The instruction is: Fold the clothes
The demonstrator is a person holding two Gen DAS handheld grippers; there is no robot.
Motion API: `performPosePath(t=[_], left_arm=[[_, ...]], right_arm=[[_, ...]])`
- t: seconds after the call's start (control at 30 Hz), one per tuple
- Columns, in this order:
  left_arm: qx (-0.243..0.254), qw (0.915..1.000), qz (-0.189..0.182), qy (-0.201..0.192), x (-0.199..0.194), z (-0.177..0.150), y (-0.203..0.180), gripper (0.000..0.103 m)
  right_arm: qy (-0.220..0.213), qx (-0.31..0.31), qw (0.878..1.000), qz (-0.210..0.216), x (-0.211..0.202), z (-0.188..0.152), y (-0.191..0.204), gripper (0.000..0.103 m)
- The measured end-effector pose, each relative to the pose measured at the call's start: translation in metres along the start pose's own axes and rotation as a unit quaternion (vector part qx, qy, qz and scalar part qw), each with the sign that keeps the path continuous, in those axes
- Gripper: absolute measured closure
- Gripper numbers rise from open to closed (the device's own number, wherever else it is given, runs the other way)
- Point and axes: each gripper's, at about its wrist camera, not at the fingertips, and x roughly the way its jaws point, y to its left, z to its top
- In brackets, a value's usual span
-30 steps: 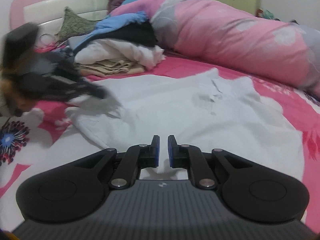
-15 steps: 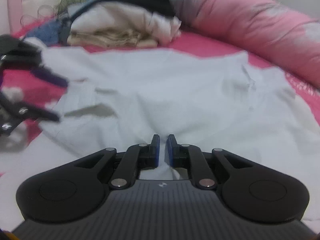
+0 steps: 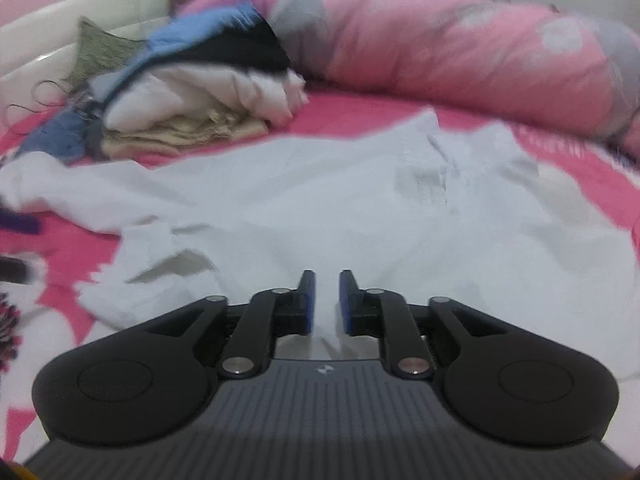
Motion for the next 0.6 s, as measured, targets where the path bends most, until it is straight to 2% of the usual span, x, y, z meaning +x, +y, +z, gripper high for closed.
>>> performPosePath(t=[0.1,0.13,0.17,0.27,0.43,0.6], left_arm=[[-0.08,0.9962,0.034,-0.008,-0.025,-0.011,0.022,0.025],[-0.104,0.9935,0.044,-0.013,-0.034,-0.016,0.029,0.021],[-0.125,0.9905,0.053,-0.021,-0.041,-0.021,0.036,0.017],[-0.183,0.9787,0.087,-0.033,-0.057,-0.037,0.059,0.016],[-0.287,0.9456,0.138,-0.067,-0.064,-0.041,0.092,0.016],[-0.374,0.9022,0.181,-0.114,-0.061,-0.031,0.12,0.016]], right_arm=[[-0.012,0.018,1.0,-0.015,0.001,0.001,0.004,0.08],[-0.019,0.038,0.999,-0.011,-0.004,0.002,0.002,0.08],[-0.034,0.059,0.998,0.005,-0.013,0.002,0.001,0.08],[-0.064,0.095,0.993,0.042,-0.034,-0.005,0.002,0.077],[-0.075,0.119,0.988,0.066,-0.042,-0.024,0.005,0.07],[-0.071,0.149,0.984,0.066,-0.033,-0.043,0.003,0.071]])
